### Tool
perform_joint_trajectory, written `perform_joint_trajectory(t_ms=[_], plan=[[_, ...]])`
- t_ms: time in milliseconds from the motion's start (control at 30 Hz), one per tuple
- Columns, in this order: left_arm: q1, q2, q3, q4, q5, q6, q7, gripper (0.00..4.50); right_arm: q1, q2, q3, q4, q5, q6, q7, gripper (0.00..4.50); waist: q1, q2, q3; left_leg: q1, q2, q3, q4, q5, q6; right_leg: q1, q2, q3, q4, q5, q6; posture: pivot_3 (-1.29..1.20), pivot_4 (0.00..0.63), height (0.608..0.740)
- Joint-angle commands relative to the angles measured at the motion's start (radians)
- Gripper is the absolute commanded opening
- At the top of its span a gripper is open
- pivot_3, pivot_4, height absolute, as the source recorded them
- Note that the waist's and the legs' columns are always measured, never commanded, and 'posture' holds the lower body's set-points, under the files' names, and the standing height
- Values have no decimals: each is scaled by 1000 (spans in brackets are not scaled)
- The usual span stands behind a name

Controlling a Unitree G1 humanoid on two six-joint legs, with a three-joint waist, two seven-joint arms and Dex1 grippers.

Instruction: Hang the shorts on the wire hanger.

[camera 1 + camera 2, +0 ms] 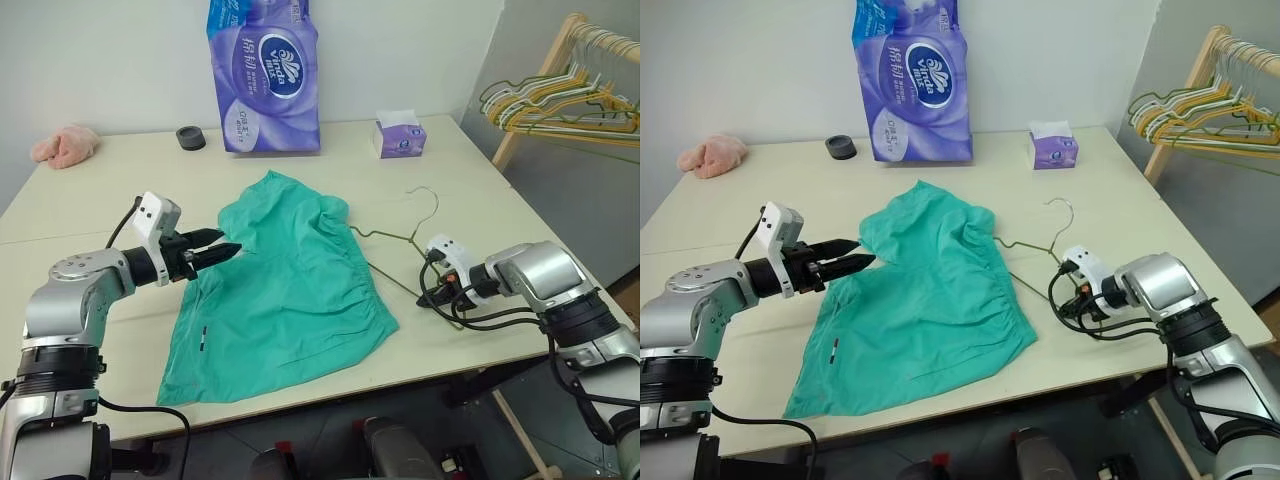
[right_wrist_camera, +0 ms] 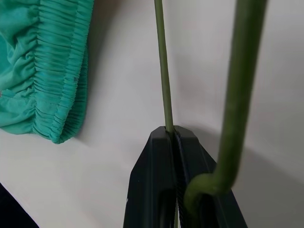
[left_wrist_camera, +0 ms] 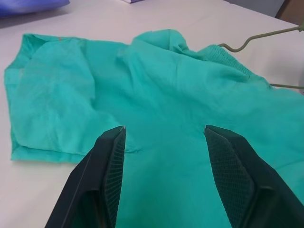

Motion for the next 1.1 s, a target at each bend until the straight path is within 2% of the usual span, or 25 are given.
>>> perform_joint_trajectory(t_ms=[33,300,500,600,700,900,1000,1100], plan=[[-9,-12,1,-30,2,-26,5,2771,-17,13,32,-45,45,52,15,0,0,0,0,0,0,0,0,0,0,0,0,0,0,0,0,-195,75,740],[-14,-30,-2,-30,10,-40,11,2771,-102,145,-28,106,79,142,-65,0,-8,0,-1,1,1,0,2,0,0,0,2,0,3,0,0,-182,69,740],[-9,-42,19,-36,3,-39,34,2771,-220,310,-260,313,71,132,-259,0,-7,1,-1,-1,0,-1,3,0,0,-1,1,0,4,0,0,-181,69,740],[-17,-51,39,-31,-8,-36,56,2771,-251,351,-342,315,97,143,-300,0,-6,1,-1,-3,0,-1,3,0,0,-2,0,0,4,0,0,-179,66,740],[-54,-71,82,-5,-31,-24,107,2771,-253,383,-388,215,147,161,-308,0,-5,1,-1,-6,0,-2,4,0,0,-5,0,-1,4,0,0,-181,64,740],[-152,-73,160,46,-91,18,158,2771,-122,333,-198,-123,75,-149,-291,0,0,1,-2,-15,0,-3,7,0,0,-14,-1,-2,10,0,0,-183,59,740],[-231,-20,145,89,-78,-1,101,3349,-97,304,-124,-179,18,-278,-298,0,-4,1,-2,-15,-1,-2,7,0,0,-14,-1,-2,11,0,0,-182,58,740],[-309,51,94,123,-50,-50,-24,4196,-90,274,-63,-193,-33,-375,-293,0,-8,1,-2,-15,-1,-3,7,0,0,-14,0,-2,11,0,0,-182,54,740]])
